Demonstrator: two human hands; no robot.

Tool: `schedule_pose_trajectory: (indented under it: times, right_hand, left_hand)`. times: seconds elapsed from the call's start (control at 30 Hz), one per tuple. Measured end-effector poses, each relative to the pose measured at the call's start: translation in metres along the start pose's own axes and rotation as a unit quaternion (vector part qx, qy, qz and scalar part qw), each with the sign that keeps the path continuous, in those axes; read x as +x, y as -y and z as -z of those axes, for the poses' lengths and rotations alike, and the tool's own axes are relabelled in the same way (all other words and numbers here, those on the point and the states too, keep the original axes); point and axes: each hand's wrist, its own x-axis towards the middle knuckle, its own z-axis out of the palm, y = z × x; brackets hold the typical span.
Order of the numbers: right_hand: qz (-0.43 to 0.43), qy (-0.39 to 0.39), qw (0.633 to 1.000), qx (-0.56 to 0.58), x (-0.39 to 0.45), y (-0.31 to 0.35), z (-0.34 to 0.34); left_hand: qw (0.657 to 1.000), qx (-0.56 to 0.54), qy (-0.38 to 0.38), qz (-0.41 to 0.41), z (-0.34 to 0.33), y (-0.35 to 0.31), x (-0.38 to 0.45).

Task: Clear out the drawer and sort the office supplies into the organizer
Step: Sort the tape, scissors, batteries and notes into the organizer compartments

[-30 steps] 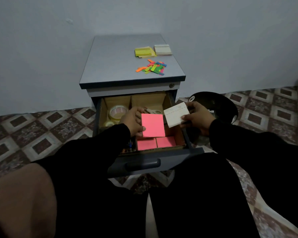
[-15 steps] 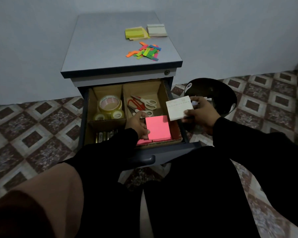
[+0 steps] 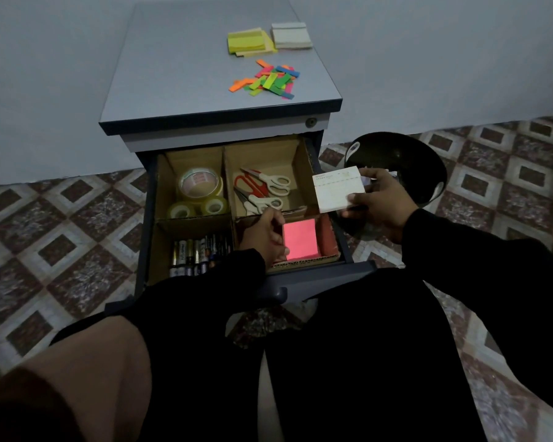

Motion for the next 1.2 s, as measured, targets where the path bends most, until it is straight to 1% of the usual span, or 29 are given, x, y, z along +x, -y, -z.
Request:
schedule_pose_trajectory:
  times: [0.13,0.17,0.23,0.3,0.43,0.6,0.73,1.0,1.13,1.2]
  right_hand:
    - [-0.003,-0.001,1.000,0.004,0.002,0.001,0.000]
    - [-0.004,0.000,1.000,0.004,0.002,0.001,-0.001]
    - [-0.006,0.001,1.000,0.002,0.002,-0.001,-0.003]
    - [-0.009,0.003,1.000,-0.002,0.001,-0.003,-0.006]
    - [-0.015,0.004,1.000,0.005,0.002,-0.006,-0.010]
    - [-0.019,0.008,1.000,-0.002,0.004,-0.007,-0.009]
    - [-0.020,0.005,1.000,0.003,0.007,-0.012,-0.008]
    - [-0.025,0.017,0.999,0.015,0.008,-0.020,-0.011]
    - [-0.022,0.016,1.000,0.001,0.010,-0.024,-0.010]
    - [-0.020,0.015,1.000,-0.007,0.010,-0.025,-0.010]
  left_hand:
    - [0.999,0.030,0.032,0.013,0.001,0.006,0.006]
    - [0.999,0.008,0.032,0.032,0.001,0.006,0.009]
    - [0.998,0.012,0.023,0.050,-0.002,0.009,0.015]
    - [0.997,0.059,0.031,0.044,-0.004,0.008,0.016]
    - [0.995,0.074,0.050,0.037,-0.005,0.011,0.015]
    - [0.997,0.040,0.041,0.052,-0.006,0.016,0.020]
    - [0.996,0.044,0.037,0.063,-0.007,0.015,0.021]
    - [0.997,0.019,0.019,0.079,-0.009,0.018,0.022]
    - [0.996,0.009,0.018,0.082,-0.008,0.018,0.022]
    - [0.997,0.026,0.017,0.074,-0.008,0.019,0.022]
